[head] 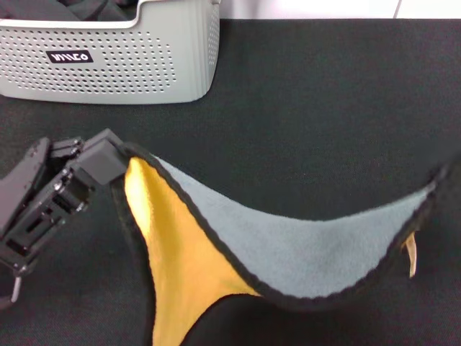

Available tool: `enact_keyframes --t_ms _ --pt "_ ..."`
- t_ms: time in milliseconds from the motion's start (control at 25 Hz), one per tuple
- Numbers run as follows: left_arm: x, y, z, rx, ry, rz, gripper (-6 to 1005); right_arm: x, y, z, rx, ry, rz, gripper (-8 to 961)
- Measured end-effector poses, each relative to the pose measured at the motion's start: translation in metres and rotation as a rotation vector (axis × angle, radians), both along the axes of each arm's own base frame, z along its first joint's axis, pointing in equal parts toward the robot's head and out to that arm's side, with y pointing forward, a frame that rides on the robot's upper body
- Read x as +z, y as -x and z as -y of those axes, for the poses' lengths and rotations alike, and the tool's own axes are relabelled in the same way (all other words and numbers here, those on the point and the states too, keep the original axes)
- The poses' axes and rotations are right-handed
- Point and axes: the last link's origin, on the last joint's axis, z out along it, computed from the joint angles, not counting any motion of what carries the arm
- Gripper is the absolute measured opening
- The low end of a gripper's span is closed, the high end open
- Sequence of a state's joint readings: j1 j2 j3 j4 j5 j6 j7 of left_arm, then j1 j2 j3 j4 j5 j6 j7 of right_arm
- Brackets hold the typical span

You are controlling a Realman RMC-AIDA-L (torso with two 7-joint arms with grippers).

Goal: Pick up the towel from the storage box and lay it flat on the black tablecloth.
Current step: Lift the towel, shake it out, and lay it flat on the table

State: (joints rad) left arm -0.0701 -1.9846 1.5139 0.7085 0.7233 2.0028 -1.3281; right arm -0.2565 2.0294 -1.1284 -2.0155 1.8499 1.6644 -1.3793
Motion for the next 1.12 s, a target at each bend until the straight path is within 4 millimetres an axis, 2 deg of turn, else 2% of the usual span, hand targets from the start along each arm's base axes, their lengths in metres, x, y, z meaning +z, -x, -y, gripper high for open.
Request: enact_keyframes --t_ms 160,360,680,920,1120 --pt "-0.005 0.003 0.002 0.022 0.062 -0.004 44 -0.001 -0.005 0.009 -0.005 0.063 0.001 7" --pt "-0.009 0.001 0.004 0.006 0.141 -0.023 44 0.000 -0.001 0.013 -0.021 0.107 -0.042 7" --pt "-0.005 -0.001 0.006 -0.009 0.219 -0.011 44 0.004 -0.001 0.019 -0.066 0.164 -0.129 7" --pt "0.000 0.001 0.009 0.011 0.264 0.004 43 -0.004 -0.002 0.021 -0.107 0.240 -0.147 6" --pt "-0.004 0.010 0.008 0.066 0.303 0.007 43 -0.014 -0.019 0.017 -0.188 0.279 -0.153 6"
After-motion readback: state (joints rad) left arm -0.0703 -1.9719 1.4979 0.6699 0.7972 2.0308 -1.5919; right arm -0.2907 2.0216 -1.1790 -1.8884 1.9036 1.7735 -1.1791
